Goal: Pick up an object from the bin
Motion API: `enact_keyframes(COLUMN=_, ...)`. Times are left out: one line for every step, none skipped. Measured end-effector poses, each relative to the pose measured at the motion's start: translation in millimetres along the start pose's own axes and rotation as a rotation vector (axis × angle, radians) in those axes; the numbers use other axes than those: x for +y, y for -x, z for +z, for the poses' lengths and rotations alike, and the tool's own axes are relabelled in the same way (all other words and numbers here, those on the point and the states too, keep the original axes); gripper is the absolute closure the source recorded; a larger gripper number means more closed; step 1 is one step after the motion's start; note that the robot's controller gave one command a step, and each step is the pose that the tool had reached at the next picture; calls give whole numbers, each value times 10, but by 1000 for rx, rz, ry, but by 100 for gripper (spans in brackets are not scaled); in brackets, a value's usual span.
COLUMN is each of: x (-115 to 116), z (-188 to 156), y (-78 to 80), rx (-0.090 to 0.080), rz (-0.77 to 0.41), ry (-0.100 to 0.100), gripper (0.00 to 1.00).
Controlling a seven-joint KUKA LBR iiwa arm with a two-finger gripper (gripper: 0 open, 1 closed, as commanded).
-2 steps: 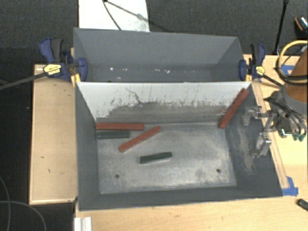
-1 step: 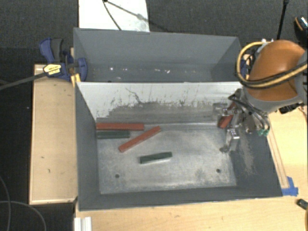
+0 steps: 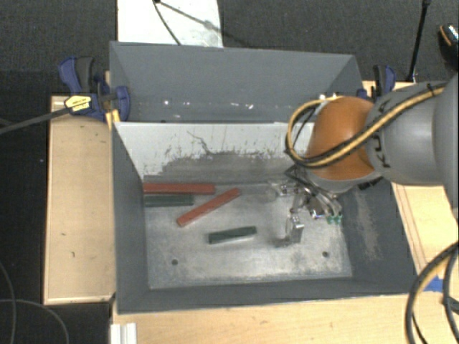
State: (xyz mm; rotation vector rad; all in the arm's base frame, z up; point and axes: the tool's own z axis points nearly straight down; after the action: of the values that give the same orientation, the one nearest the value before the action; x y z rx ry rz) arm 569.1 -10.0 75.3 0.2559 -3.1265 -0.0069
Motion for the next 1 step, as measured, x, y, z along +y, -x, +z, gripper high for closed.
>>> enact_keyframes(x=761, z=54, y=126, rx=-6, rz=-40, ry=0, gripper=0)
